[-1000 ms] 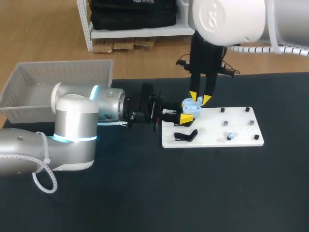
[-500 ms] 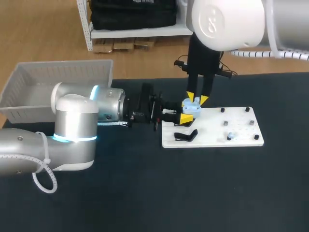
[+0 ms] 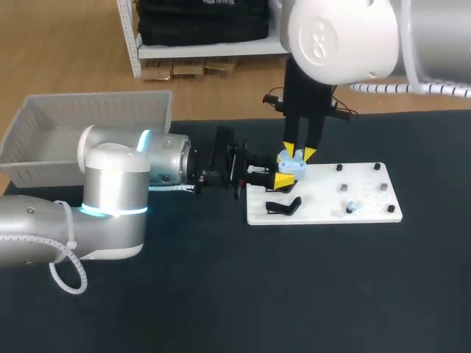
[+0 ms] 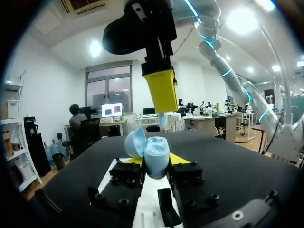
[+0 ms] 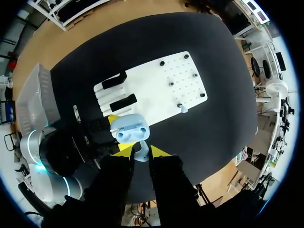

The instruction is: Pick up each earbud case from the left stands, insert the matching earbuds, close the lid, and place the case in the box.

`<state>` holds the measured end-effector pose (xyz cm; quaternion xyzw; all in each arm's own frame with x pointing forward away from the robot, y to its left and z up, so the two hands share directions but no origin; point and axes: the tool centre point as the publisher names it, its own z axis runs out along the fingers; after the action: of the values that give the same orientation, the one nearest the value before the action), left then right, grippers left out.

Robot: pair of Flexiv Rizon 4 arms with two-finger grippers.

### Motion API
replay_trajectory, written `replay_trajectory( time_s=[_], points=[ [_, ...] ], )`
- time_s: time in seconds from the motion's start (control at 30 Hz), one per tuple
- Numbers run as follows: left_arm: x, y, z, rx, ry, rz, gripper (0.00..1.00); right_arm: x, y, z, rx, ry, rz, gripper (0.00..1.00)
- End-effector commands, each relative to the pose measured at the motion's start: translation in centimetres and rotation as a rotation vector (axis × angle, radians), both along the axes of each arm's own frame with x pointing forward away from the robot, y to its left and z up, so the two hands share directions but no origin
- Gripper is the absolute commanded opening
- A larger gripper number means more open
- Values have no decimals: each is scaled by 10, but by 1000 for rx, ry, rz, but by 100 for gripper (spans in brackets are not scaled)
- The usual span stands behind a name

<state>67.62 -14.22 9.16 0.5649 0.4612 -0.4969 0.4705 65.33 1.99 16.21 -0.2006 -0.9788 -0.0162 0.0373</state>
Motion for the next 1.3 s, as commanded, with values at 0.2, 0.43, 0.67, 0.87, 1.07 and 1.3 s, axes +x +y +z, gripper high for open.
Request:
replay_trajectory(
  time_s=[0.2, 0.43, 0.67, 0.87, 1.07, 1.3],
  points=[
    [0, 0, -1, -5, -3, 2, 0, 3, 2, -3, -10, -1, 0, 0],
    [0, 0, -1, -5, -3, 2, 0, 7, 0, -8, -21, 3, -4, 0],
    [0, 0, -1, -5, -3, 2, 0, 10, -3, -12, -28, 10, -13, 0],
    [0, 0, -1, -5, -3, 2, 0, 11, -4, -14, -30, 18, -18, 0],
    [0, 0, -1, -5, -3, 2, 0, 13, -5, -17, -34, 26, -20, 0],
    [0, 0, -1, -5, -3, 2, 0, 14, -5, -20, -43, 36, -20, 0]
  ],
)
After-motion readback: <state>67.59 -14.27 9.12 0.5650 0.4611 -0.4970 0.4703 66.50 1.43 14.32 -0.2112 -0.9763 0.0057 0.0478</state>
